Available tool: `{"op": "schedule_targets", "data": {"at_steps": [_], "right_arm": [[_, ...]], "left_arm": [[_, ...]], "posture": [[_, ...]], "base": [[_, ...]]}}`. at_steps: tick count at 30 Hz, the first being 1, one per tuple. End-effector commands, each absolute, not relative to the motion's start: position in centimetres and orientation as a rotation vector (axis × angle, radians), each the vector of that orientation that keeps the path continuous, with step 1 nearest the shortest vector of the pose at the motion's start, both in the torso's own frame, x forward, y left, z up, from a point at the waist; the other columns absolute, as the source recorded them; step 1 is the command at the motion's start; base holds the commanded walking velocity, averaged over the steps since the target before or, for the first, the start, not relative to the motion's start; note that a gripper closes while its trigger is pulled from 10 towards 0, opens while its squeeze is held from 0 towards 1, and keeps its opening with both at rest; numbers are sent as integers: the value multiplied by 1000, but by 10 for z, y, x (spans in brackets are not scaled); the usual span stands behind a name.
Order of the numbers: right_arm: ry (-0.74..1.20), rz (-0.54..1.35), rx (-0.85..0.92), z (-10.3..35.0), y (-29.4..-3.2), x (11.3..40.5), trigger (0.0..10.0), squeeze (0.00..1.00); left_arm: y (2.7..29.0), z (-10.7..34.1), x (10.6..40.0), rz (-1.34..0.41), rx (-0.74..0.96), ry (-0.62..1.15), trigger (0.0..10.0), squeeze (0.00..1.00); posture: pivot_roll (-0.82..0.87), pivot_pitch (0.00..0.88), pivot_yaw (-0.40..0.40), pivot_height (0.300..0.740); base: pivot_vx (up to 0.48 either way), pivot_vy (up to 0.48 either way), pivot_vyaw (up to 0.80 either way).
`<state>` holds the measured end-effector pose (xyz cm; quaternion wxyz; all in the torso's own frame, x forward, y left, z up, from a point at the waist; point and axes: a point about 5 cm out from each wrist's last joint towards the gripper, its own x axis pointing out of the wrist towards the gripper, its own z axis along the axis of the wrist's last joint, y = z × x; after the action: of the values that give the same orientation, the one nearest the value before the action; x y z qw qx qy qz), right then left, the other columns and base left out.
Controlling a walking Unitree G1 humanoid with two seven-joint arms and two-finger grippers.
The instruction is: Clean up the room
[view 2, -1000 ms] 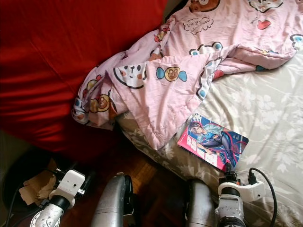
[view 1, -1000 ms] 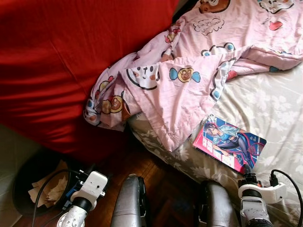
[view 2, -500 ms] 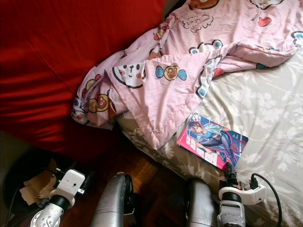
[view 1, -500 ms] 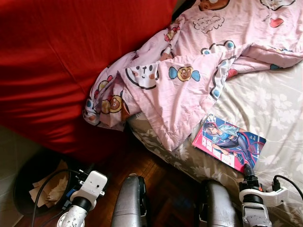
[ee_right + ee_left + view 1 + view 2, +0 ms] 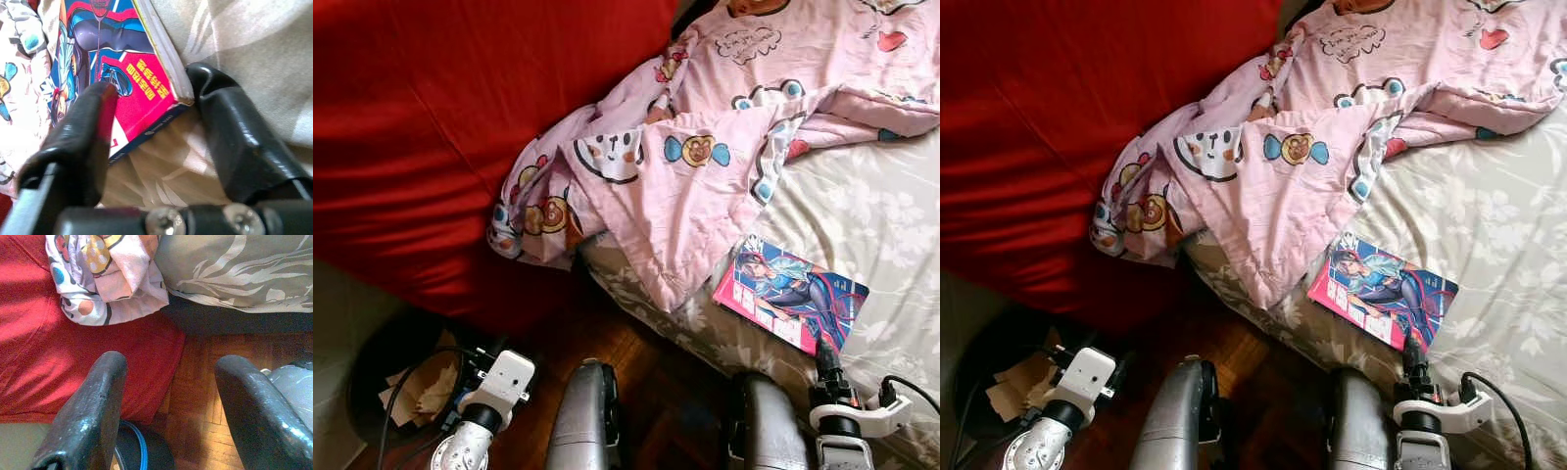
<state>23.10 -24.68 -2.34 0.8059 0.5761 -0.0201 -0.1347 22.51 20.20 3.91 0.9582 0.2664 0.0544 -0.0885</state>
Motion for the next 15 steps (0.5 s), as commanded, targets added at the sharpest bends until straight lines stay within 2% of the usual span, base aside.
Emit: {"op": "schedule_targets", "data": {"at_steps": [1,6,15], "right_arm": [[59,-366,1272,-43,-237,211,10000,0],[62,-406,1288,-44,-244,209,10000,0],[116,-247,1333,-38,-217,228,10000,0]], "left_arm": [[211,28,215,-178,576,178,10000,0],[212,29,216,-178,581,174,10000,0],[214,30,217,-172,593,173,10000,0]], "posture": [[93,312,208,605],[102,310,212,605],[106,307,218,605]], "base": [[0,0,0],[0,0,0],[0,0,0]]}}
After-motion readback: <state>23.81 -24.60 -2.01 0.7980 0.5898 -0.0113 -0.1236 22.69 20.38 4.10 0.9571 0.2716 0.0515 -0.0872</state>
